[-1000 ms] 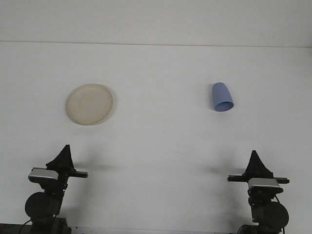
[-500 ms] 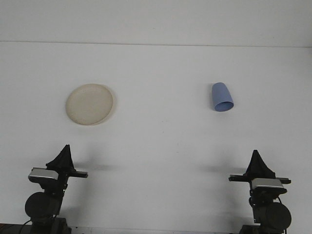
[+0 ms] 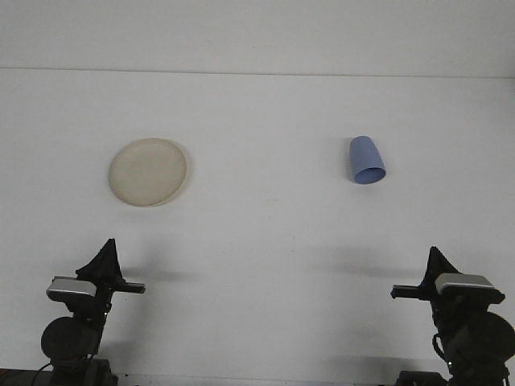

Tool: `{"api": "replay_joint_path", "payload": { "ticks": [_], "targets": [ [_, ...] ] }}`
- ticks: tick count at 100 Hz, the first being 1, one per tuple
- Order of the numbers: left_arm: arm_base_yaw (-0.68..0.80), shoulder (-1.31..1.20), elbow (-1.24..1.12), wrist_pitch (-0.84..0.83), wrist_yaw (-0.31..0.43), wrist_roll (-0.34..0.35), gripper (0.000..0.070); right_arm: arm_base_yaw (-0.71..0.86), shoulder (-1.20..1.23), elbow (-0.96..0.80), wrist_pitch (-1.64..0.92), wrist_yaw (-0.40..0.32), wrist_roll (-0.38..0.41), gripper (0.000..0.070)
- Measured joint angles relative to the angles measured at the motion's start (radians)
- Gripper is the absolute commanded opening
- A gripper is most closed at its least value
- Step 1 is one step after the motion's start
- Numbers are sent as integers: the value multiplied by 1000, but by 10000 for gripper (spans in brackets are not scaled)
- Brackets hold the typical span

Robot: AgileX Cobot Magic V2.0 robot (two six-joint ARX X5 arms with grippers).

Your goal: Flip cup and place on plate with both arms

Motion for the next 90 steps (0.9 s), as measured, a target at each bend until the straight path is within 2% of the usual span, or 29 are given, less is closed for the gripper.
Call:
{"api": "replay_joint_path", "payload": {
  "ticks": [27,63,70,83,90],
  "targets": [
    [0,0,0,0,0,0,11,0,274,235,-234,0,0,4],
    [0,0,0,0,0,0,11,0,343,247,-248,2,0,17],
    [0,0,0,0,0,0,11,0,343,247,-248,2,0,99],
    [0,0,0,0,0,0,11,0,343,247,-250,2,0,380],
    [0,0,0,0,0,0,11,0,343,247,-250,2,0,450]
  ]
}}
